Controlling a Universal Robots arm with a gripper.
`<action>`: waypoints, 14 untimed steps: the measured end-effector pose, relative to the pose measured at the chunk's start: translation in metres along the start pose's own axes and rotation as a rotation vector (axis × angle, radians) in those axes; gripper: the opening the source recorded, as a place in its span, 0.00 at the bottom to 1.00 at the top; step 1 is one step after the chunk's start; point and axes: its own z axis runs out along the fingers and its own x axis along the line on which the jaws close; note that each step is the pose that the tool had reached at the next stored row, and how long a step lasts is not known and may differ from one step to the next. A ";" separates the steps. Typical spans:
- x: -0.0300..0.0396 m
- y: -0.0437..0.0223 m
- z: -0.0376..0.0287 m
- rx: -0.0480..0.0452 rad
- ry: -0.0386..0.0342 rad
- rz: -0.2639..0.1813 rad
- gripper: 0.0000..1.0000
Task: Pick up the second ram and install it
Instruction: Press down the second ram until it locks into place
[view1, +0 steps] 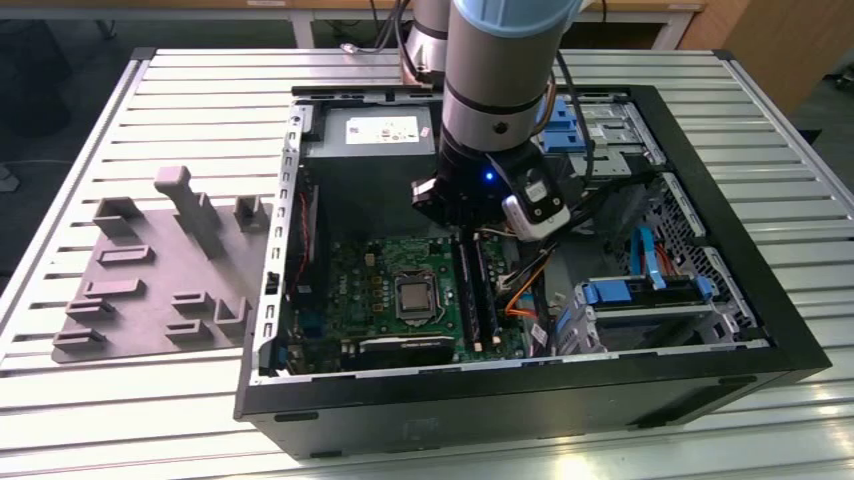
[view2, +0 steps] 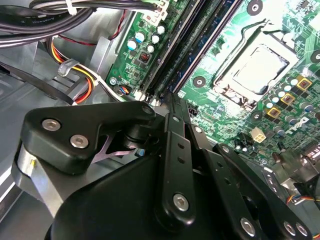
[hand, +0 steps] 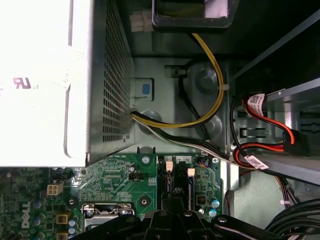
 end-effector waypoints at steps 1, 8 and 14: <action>0.0000 0.0000 0.0003 0.0000 0.0000 0.000 0.11; 0.0000 0.0000 0.0018 0.0000 0.0000 0.000 0.11; 0.0002 -0.0002 0.0068 -0.0001 0.0000 0.000 0.11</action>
